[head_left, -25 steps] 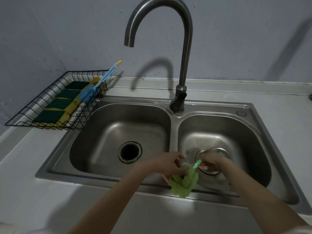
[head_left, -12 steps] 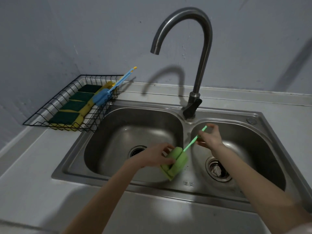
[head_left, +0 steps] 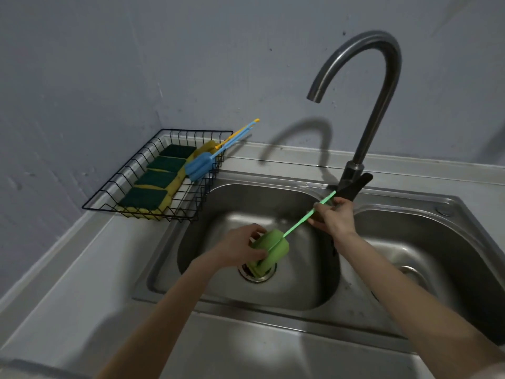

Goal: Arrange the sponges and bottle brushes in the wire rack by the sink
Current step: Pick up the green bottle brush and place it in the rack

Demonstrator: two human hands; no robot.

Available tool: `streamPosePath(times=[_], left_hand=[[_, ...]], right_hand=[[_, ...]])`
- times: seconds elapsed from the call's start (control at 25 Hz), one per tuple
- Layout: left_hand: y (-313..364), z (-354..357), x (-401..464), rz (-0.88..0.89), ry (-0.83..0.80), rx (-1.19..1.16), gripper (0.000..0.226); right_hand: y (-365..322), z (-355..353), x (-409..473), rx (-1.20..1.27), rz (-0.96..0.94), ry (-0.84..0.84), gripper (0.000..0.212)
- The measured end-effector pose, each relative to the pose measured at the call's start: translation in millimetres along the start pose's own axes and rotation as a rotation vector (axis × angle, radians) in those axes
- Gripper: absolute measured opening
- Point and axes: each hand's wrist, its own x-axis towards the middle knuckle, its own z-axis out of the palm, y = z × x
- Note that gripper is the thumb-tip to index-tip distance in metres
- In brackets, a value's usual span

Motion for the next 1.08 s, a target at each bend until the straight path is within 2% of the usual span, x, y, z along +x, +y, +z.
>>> streamPosePath(times=[0.16, 0.36, 0.48, 0.68, 0.92, 1.08], left_hand=[[-10.1, -36.7, -4.2, 0.079, 0.086, 0.061, 0.044], [-25.7, -96.9, -11.5, 0.131, 0.224, 0.096, 0.043], [-39.3, -128.8, -12.2, 0.162, 0.361, 0.076, 0.032], [-61.5, -152.8, -0.5, 0.219, 0.409, 0.011, 0.016], [-77.7, -178.0, 24.3, 0.27, 0.446, -0.052, 0.016], [-88.2, -188.7, 41.3, 0.215, 0.447, -0.044, 0.024]], right_hand=[[-20.5, 35.4, -11.9, 0.091, -0.027, -0.035, 0.048], [-42.4, 86.6, -18.5, 0.183, -0.091, -0.098, 0.025], [-55.6, 118.6, -21.6, 0.196, -0.126, -0.138, 0.008], [-78.7, 159.4, -24.6, 0.169, -0.247, -0.136, 0.02], [-94.2, 190.4, -13.4, 0.27, -0.24, -0.17, 0.015], [-85.7, 212.0, -2.7, 0.292, -0.227, -0.161, 0.008]])
